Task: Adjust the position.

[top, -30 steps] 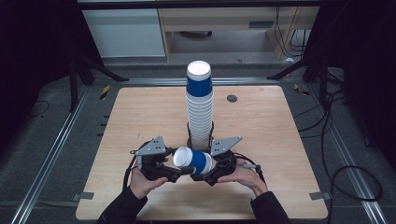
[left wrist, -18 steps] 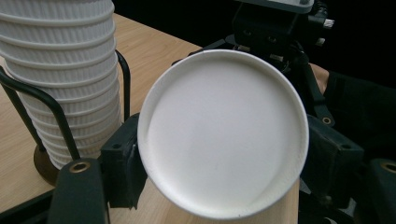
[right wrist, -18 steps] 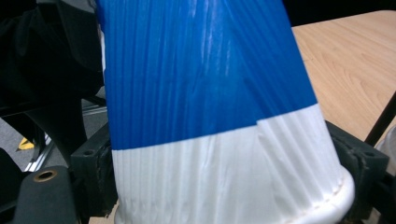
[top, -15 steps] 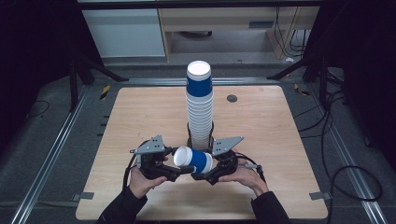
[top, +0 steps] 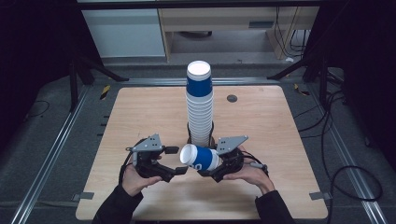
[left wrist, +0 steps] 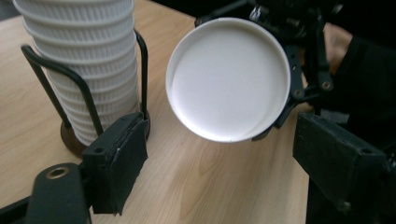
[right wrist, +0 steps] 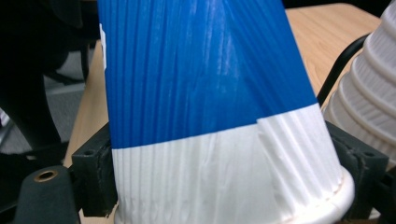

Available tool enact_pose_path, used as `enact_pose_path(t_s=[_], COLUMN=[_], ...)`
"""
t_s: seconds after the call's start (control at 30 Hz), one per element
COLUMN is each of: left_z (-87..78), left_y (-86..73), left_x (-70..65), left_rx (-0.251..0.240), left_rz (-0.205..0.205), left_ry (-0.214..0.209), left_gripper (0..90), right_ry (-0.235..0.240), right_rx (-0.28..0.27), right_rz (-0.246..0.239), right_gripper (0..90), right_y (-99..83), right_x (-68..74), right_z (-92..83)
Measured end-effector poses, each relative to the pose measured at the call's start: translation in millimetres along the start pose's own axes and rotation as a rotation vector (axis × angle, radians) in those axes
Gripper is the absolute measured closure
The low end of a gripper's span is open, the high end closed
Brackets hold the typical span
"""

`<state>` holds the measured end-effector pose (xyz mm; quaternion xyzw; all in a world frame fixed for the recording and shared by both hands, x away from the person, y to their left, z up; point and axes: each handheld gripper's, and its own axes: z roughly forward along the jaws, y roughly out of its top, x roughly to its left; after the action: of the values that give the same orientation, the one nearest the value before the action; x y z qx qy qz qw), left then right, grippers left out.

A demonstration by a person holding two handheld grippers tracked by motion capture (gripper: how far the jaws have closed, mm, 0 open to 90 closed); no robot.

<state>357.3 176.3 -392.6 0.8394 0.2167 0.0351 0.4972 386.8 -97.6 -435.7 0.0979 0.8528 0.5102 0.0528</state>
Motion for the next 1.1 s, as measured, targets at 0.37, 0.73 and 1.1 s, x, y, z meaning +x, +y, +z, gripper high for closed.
enact_pose_path(t_s=[0.37, 0.73, 1.1], left_z=[19.9, 28.8, 26.6], left_y=[-6.7, -8.7, -8.9], left_x=[-0.6, -1.7, -1.7], left_rx=[0.117, 0.175, 0.161], left_rz=[0.002, 0.012, 0.017], left_ry=[-0.041, -0.037, -0.048], left_gripper=[16.6, 20.5, 25.7], right_ry=[0.008, 0.016, 0.021], right_rx=[0.117, 0.172, 0.165], right_rz=[-0.063, -0.102, -0.101], right_gripper=[15.4, 15.3, 12.5], right_y=[-2.9, -2.7, -2.6], right_x=[8.4, 14.7, 14.7], right_z=[17.8, 28.8, 29.5])
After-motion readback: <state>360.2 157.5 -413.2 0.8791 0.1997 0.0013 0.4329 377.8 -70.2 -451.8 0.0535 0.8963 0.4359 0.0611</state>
